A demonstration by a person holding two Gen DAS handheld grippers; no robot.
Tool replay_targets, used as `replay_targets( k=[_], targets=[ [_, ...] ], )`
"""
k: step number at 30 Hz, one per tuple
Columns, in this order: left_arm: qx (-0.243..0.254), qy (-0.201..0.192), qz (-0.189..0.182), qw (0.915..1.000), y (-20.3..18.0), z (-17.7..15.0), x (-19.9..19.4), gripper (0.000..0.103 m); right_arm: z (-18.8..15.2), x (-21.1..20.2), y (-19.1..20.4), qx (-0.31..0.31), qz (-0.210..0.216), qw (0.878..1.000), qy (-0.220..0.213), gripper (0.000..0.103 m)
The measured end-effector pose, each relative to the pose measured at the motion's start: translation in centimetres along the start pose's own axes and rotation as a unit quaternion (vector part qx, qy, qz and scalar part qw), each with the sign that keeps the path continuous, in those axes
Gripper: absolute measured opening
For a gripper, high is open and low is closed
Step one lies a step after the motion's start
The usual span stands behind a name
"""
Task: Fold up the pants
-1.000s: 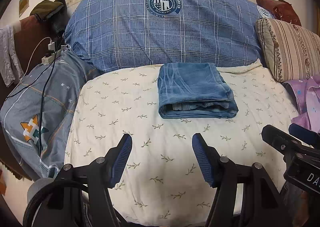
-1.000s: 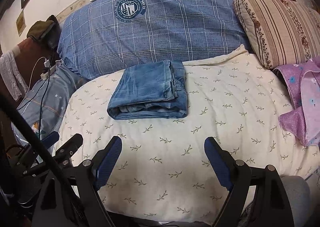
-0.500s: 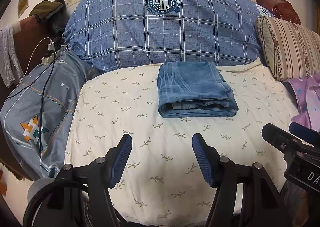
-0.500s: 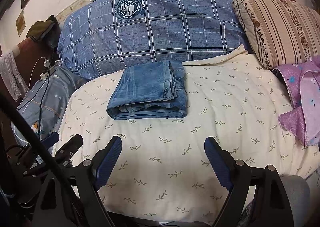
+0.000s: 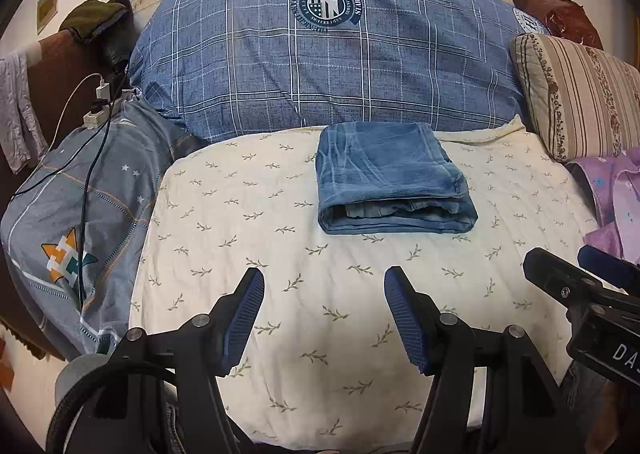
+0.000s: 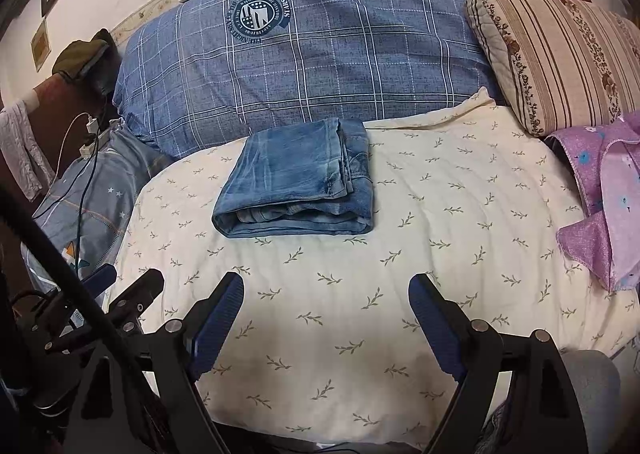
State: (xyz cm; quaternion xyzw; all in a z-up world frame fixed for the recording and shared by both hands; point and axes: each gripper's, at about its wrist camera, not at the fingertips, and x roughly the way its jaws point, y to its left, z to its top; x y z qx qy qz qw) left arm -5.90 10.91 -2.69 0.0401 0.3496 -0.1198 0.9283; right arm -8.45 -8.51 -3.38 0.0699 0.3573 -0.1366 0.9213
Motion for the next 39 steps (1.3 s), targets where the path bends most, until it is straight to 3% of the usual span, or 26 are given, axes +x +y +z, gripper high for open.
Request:
replay_targets(
  k=[39],
  targets=[
    [0.001, -0.002, 0.001, 1.0, -0.04, 0.04, -0.32, 0.063, -0.01, -0.12, 0.15, -0.002, 0.0, 1.0, 0.0, 0.086]
  ],
)
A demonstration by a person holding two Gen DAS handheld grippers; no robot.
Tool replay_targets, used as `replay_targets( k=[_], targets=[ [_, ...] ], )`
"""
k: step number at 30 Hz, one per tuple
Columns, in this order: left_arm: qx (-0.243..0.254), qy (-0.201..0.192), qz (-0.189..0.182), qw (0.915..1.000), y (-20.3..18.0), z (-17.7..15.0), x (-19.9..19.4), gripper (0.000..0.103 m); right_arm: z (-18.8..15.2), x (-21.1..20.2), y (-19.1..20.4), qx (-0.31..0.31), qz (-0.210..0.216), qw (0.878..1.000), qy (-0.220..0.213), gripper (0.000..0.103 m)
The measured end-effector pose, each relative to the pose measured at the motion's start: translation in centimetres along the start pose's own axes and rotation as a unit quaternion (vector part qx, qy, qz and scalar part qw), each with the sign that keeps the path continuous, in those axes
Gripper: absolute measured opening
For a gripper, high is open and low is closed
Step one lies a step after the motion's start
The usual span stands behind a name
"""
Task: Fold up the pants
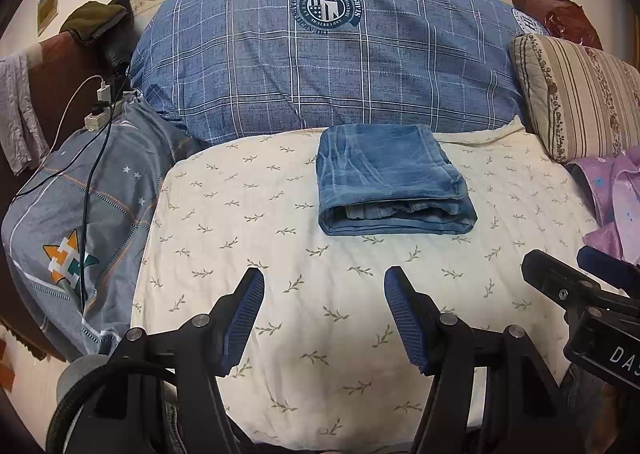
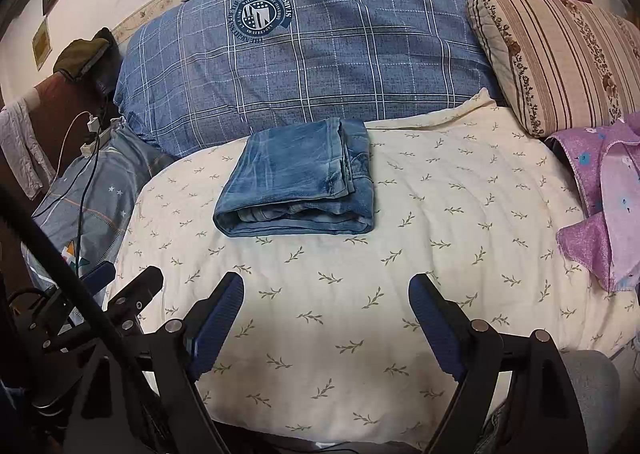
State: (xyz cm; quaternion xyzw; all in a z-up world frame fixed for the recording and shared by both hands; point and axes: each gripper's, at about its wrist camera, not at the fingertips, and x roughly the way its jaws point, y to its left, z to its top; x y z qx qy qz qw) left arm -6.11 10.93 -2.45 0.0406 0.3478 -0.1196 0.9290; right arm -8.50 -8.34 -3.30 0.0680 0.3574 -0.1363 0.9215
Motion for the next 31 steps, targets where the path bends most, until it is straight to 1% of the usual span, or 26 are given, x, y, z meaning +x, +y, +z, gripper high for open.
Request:
replay_targets(
  k=[26, 31],
  targets=[
    [0.003, -0.005, -0.004, 1.0, -0.33, -0.27, -0.02, 0.063, 0.0, 0.01, -0.22, 0.002, 0.001, 1.0, -0.002, 0.086],
    [0.007, -0.004, -0.004, 1.0, -0.52, 0.11, 0.33, 0.063, 0.12, 0.29, -0.45, 0.004, -0.001, 1.0, 0.001, 0.086]
  ],
)
